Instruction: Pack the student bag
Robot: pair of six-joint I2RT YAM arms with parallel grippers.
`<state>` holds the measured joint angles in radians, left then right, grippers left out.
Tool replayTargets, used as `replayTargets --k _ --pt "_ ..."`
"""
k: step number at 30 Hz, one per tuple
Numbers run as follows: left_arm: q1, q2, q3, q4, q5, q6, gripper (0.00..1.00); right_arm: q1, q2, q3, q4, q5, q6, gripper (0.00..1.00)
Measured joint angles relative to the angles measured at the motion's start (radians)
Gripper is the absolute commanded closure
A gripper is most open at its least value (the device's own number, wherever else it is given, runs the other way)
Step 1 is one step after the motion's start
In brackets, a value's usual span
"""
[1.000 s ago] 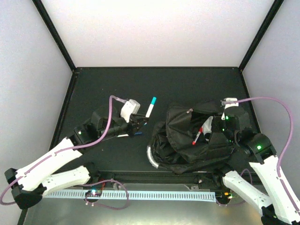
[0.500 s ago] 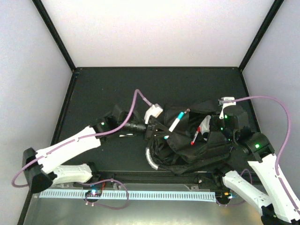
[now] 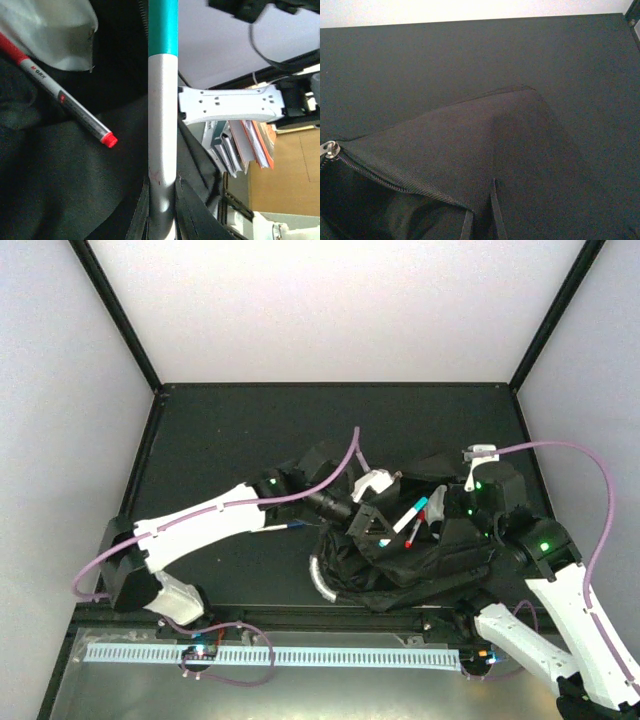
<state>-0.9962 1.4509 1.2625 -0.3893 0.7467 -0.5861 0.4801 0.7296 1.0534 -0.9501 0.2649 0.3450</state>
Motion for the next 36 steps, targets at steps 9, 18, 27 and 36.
replayTargets --k 9,18,27,36 --pt "0.000 0.196 0.145 -0.135 0.016 -0.037 0.96 0.000 0.005 -0.002 0.001 -0.010 0.001 0.95" --pt "-0.001 0.332 0.281 -0.134 -0.032 -0.098 0.91 0.000 0.004 -0.002 0.001 -0.016 0.009 0.95" --pt "-0.006 0.373 0.362 -0.089 -0.216 -0.135 0.40 0.000 -0.005 -0.002 0.004 -0.032 0.024 0.95" --pt "-0.026 0.243 0.270 -0.065 -0.378 -0.072 0.30 0.000 -0.011 -0.002 0.010 -0.024 0.027 0.95"
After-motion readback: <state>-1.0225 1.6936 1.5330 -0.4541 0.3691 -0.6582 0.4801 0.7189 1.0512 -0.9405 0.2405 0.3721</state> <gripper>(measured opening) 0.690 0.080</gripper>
